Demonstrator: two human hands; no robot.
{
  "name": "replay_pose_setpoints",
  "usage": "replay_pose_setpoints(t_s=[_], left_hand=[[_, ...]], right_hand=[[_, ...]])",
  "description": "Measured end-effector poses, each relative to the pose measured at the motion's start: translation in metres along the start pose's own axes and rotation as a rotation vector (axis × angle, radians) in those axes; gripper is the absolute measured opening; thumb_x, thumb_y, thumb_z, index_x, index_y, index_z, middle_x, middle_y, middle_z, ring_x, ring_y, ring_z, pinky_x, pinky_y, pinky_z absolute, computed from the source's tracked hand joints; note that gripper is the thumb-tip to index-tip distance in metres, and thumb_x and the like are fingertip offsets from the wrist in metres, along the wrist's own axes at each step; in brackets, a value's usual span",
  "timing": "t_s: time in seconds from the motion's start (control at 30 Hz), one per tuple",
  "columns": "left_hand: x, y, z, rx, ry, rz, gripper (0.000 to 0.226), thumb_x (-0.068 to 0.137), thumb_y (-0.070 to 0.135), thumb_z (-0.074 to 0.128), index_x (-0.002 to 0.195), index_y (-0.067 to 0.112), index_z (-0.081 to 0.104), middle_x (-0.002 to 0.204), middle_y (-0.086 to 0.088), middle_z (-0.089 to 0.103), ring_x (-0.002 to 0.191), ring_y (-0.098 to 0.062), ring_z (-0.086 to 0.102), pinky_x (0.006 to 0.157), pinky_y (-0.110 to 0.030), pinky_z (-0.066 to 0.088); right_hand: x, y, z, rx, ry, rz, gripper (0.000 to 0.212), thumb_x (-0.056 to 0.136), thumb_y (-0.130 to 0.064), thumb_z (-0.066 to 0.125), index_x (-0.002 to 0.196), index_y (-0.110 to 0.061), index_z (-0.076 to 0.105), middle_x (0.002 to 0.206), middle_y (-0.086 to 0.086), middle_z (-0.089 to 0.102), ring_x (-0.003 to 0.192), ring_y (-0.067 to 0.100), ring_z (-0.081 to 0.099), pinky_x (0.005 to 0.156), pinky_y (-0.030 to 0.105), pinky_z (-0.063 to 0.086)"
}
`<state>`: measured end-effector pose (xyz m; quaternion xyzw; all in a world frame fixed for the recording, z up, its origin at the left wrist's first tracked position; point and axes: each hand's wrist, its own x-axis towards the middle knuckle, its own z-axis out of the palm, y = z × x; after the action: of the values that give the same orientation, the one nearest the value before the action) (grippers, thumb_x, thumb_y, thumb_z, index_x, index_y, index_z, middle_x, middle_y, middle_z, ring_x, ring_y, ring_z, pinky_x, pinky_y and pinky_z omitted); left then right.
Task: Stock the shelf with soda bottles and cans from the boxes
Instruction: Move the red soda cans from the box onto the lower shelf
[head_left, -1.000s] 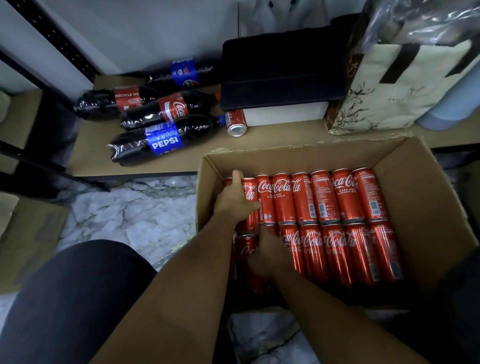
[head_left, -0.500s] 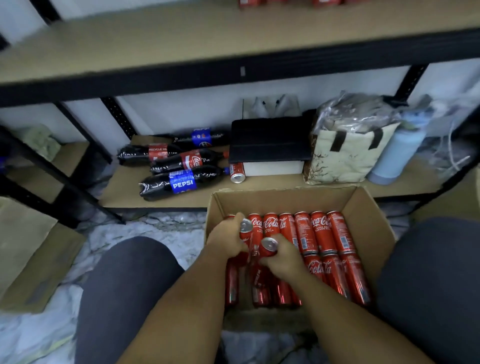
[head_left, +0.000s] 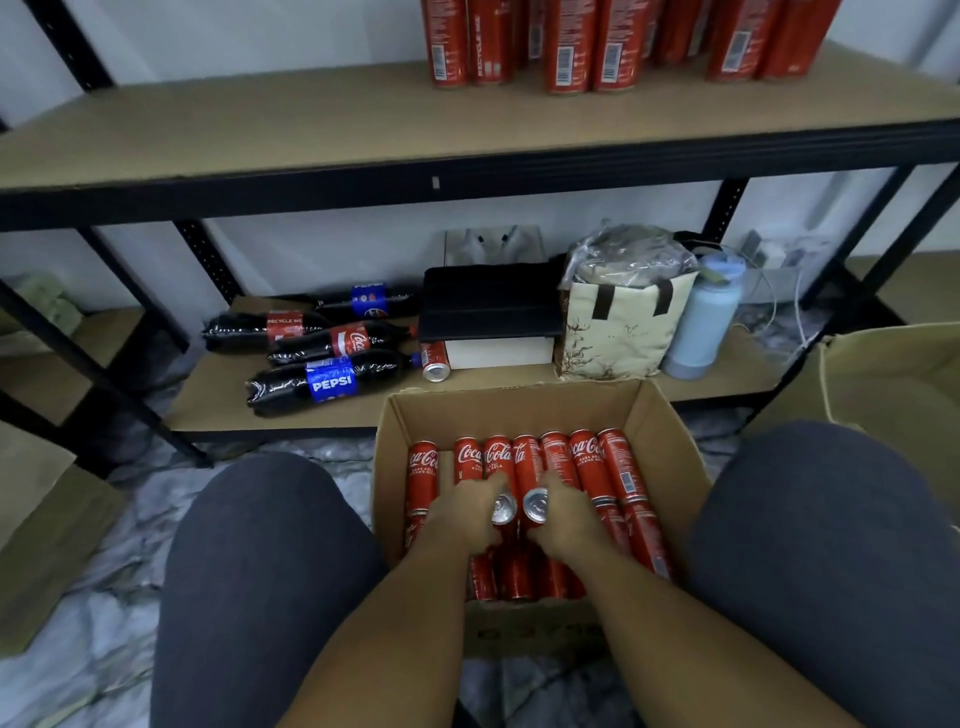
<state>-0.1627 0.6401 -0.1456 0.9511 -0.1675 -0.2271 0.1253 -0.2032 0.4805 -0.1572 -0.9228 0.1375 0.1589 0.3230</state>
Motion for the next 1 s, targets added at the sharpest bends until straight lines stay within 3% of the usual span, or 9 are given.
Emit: replay_pose_setpoints(t_s=[0.17, 0.33, 0.5, 0.57, 0.7, 0.77, 0.87, 1.0], left_hand=[[0.004, -0.004, 0.006, 0.065, -0.057, 0.017, 0.063, 0.079, 0.022, 0.081, 0.131, 0.028, 0.046, 0.129, -0.007, 0.063, 0.116, -0.032, 0.062, 0.095, -0.047, 0.053], [0.006, -0.009, 0.003, -0.051, -0.025, 0.000, 0.062, 0.073, 0.023, 0.086, 0.127, 0.025, 0.055, 0.125, -0.004, 0.065, 0.114, -0.028, 0.063, 0.096, -0.044, 0.052], [0.004, -0.012, -0.027, -0.267, 0.063, 0.024, 0.052, 0.064, 0.030, 0.089, 0.107, 0.028, 0.061, 0.107, 0.004, 0.069, 0.102, -0.019, 0.065, 0.091, -0.034, 0.052], [-0.001, -0.008, -0.053, -0.342, 0.129, 0.055, 0.046, 0.064, 0.031, 0.088, 0.099, 0.026, 0.059, 0.098, 0.007, 0.068, 0.094, -0.015, 0.064, 0.086, -0.033, 0.052], [-0.029, 0.005, -0.133, -0.472, 0.305, 0.163, 0.040, 0.069, 0.031, 0.088, 0.100, 0.033, 0.062, 0.093, 0.014, 0.070, 0.085, 0.001, 0.065, 0.076, -0.025, 0.051], [-0.048, 0.011, -0.179, -0.532, 0.390, 0.224, 0.042, 0.073, 0.032, 0.087, 0.108, 0.037, 0.065, 0.100, 0.018, 0.071, 0.092, 0.002, 0.067, 0.081, -0.023, 0.053], [-0.071, 0.017, -0.245, -0.662, 0.522, 0.316, 0.050, 0.078, 0.031, 0.087, 0.121, 0.039, 0.063, 0.113, 0.019, 0.072, 0.105, 0.000, 0.068, 0.094, -0.027, 0.053], [-0.088, 0.024, -0.330, -0.775, 0.680, 0.428, 0.047, 0.084, 0.033, 0.082, 0.127, 0.038, 0.061, 0.121, 0.017, 0.071, 0.116, -0.003, 0.065, 0.105, -0.037, 0.048]], right_hand=[[-0.001, 0.008, 0.005, -0.092, -0.082, -0.015, 0.066, 0.080, -0.017, 0.082, 0.135, -0.024, 0.047, 0.127, 0.006, 0.063, 0.117, 0.029, 0.061, 0.100, 0.043, 0.051], [0.003, 0.001, 0.006, -0.086, -0.054, 0.008, 0.062, 0.079, -0.024, 0.084, 0.132, -0.022, 0.052, 0.126, 0.005, 0.065, 0.116, 0.029, 0.062, 0.098, 0.041, 0.053], [0.003, -0.022, -0.010, 0.150, 0.138, 0.054, 0.063, 0.074, -0.031, 0.085, 0.128, -0.023, 0.055, 0.114, 0.003, 0.071, 0.108, 0.028, 0.067, 0.091, 0.034, 0.054], [-0.001, -0.041, -0.029, 0.303, 0.254, 0.048, 0.051, 0.073, -0.030, 0.085, 0.118, -0.023, 0.061, 0.103, -0.002, 0.073, 0.102, 0.026, 0.068, 0.085, 0.033, 0.054], [-0.016, -0.086, -0.085, 0.532, 0.374, -0.115, 0.036, 0.079, -0.024, 0.083, 0.105, -0.037, 0.062, 0.095, -0.016, 0.069, 0.095, 0.008, 0.066, 0.082, 0.027, 0.048], [-0.024, -0.110, -0.117, 0.581, 0.401, -0.263, 0.040, 0.082, -0.022, 0.081, 0.107, -0.045, 0.060, 0.101, -0.020, 0.069, 0.096, -0.003, 0.063, 0.085, 0.022, 0.048], [-0.037, -0.151, -0.172, 0.613, 0.394, -0.445, 0.045, 0.089, -0.026, 0.077, 0.125, -0.044, 0.058, 0.114, -0.024, 0.066, 0.104, -0.008, 0.061, 0.091, 0.021, 0.049], [-0.049, -0.212, -0.245, 0.685, 0.360, -0.620, 0.033, 0.095, -0.032, 0.070, 0.122, -0.047, 0.060, 0.106, -0.024, 0.070, 0.099, -0.007, 0.066, 0.082, 0.015, 0.053]])
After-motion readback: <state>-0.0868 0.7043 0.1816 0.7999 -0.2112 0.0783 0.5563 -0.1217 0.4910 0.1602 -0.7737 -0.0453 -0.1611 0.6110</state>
